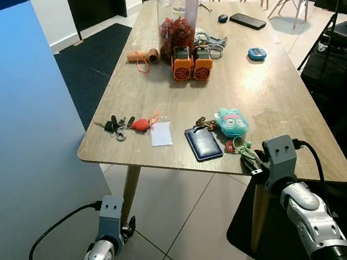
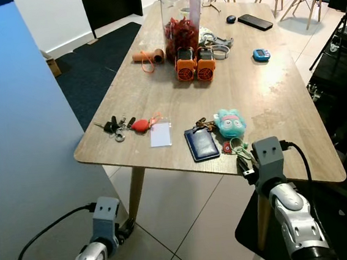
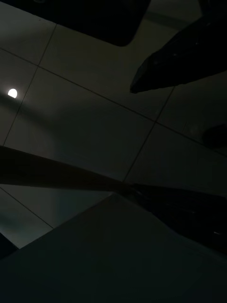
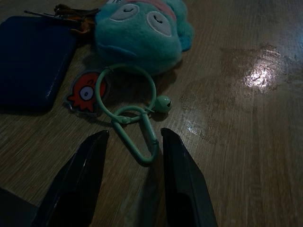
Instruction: Hang keys on a hook
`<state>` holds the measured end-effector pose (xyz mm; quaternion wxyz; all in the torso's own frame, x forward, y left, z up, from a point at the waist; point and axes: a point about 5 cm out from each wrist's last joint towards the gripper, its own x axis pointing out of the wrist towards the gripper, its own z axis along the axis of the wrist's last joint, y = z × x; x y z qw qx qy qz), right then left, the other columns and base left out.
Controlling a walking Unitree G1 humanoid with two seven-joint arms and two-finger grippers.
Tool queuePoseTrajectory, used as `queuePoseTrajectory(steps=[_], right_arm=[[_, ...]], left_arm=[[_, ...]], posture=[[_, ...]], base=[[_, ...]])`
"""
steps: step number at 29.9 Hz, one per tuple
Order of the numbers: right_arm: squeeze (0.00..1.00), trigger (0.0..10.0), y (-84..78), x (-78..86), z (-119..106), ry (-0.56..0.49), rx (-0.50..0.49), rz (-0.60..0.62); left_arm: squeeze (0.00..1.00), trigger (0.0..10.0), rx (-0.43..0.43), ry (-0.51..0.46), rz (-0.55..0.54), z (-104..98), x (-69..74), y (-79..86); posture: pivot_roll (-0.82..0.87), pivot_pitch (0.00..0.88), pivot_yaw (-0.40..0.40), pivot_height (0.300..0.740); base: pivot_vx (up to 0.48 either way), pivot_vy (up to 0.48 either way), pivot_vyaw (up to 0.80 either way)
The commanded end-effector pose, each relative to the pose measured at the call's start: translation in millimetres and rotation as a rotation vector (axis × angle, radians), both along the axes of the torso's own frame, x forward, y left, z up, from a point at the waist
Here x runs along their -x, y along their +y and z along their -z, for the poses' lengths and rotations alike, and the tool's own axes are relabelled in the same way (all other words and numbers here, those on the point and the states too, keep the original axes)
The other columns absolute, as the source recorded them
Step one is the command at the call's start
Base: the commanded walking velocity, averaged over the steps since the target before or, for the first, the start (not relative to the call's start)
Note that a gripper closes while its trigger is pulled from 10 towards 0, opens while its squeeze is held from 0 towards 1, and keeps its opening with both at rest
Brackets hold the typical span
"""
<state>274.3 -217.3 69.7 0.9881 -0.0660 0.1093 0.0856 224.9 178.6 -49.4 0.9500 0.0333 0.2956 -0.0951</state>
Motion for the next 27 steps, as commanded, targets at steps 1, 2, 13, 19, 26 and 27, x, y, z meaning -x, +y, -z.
queuePoseTrajectory(steps=[1, 2, 13, 19, 26, 27], right_arm=[[0.0, 10.0, -1.1, 8.1, 19.6, 0.107, -0.005, 0.02], [0.0, 10.0, 2.1, 7.2, 17.9, 0.101, -0.009, 0.0], [0.0, 10.0, 26.5, 6.0, 12.6, 0.085, -0.031, -0.111], [0.0, 10.0, 31.3, 5.5, 11.2, 0.078, -0.032, -0.13], [0.0, 10.0, 24.0, -1.6, -7.3, -0.052, -0.086, -0.039], [0.0, 10.0, 15.8, -3.4, -12.0, -0.088, -0.116, 0.026]], left_arm=[[0.0, 10.0, -0.011, 0.023, 0.0, 2.7, 3.9, 4.2], [0.0, 10.0, -0.012, 0.023, 0.0, 2.7, 3.8, 4.4], [0.0, 10.0, -0.016, 0.025, -0.003, 2.9, 4.4, 6.0], [0.0, 10.0, -0.016, 0.025, -0.004, 2.9, 4.4, 5.9], [0.0, 10.0, -0.015, 0.022, -0.01, 2.7, 4.6, 7.1], [0.0, 10.0, -0.015, 0.022, -0.011, 2.7, 4.8, 7.6]], posture=[[0.05, 0.05, -0.022, 0.74], [0.05, 0.047, -0.023, 0.74], [0.05, 0.045, -0.025, 0.74], [0.06, 0.051, -0.024, 0.74], [0.06, 0.057, -0.026, 0.74], [0.06, 0.06, -0.026, 0.74]], base=[[0.0, 0.0, 0.0], [0.0, 0.0, 0.0], [0.0, 0.0, 0.0], [0.0, 0.0, 0.0], [0.0, 0.0, 0.0], [0.0, 0.0, 0.0]])
